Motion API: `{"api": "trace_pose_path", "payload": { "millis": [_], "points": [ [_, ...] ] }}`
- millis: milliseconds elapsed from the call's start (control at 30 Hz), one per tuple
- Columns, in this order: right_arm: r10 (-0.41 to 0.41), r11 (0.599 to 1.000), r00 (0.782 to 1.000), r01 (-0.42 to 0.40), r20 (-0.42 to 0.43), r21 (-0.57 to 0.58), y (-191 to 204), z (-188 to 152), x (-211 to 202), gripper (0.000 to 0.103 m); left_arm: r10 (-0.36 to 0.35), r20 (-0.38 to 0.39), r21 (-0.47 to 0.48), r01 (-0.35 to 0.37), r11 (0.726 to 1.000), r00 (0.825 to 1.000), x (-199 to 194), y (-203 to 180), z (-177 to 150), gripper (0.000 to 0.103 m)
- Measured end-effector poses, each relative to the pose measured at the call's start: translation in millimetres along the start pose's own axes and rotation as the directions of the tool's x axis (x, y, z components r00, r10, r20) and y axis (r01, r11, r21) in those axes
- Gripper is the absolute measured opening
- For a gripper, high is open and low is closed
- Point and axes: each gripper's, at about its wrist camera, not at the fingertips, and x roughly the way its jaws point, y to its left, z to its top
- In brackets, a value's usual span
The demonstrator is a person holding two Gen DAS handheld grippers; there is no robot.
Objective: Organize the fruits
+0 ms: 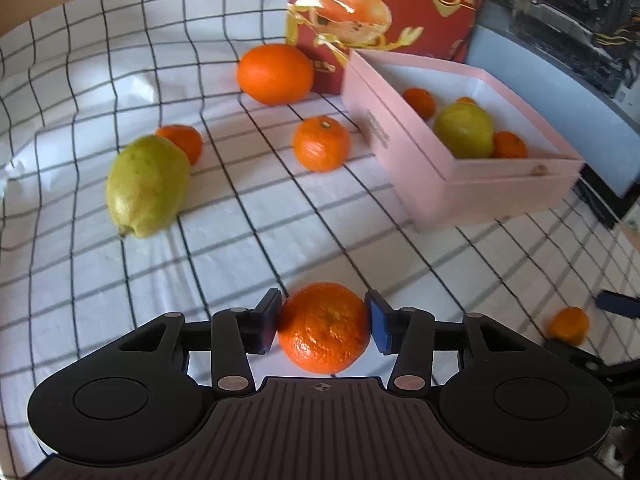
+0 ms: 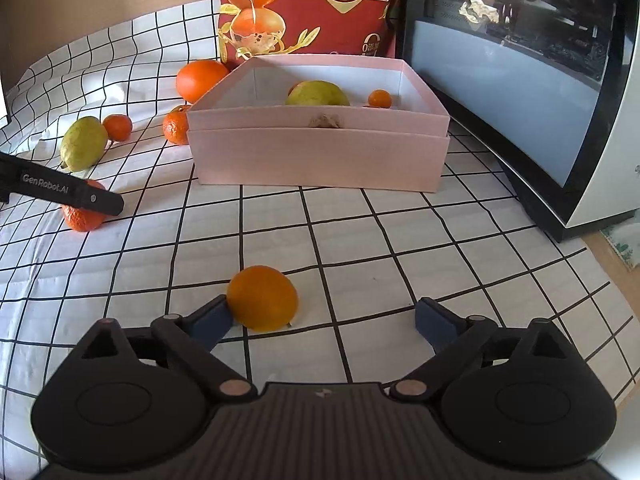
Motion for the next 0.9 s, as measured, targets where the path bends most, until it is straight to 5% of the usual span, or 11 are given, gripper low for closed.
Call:
{"api": "trace_pose_path", "payload": {
  "millis": [367,433,600,900],
  "points": [
    [0.050,0.998,0.999,-0.050,-0.009,-0.035,2,6,3,0.094,-0.118,-0.049,0.030,0.120,0.992,0.992,-24,-39,-35,0.051],
    [0.067,0.996,0.998,-0.067,-0.003,-0.050,5,7,4,0.088,-0.126,-0.055,0.035,0.128,0.991,0.991,-27,-44,-38,0.051],
    [0.144,0.985,0.990,-0.143,0.004,-0.100,13,11,0,0.042,-0.131,-0.061,0.030,0.133,0.991,0.989,-31,-46,-43,0.051],
    [0.173,0.981,0.985,-0.174,-0.017,-0.085,8,18,1,0.024,-0.133,-0.061,0.006,0.133,0.991,0.989,-31,-45,-40,0.051]
  ]
}}
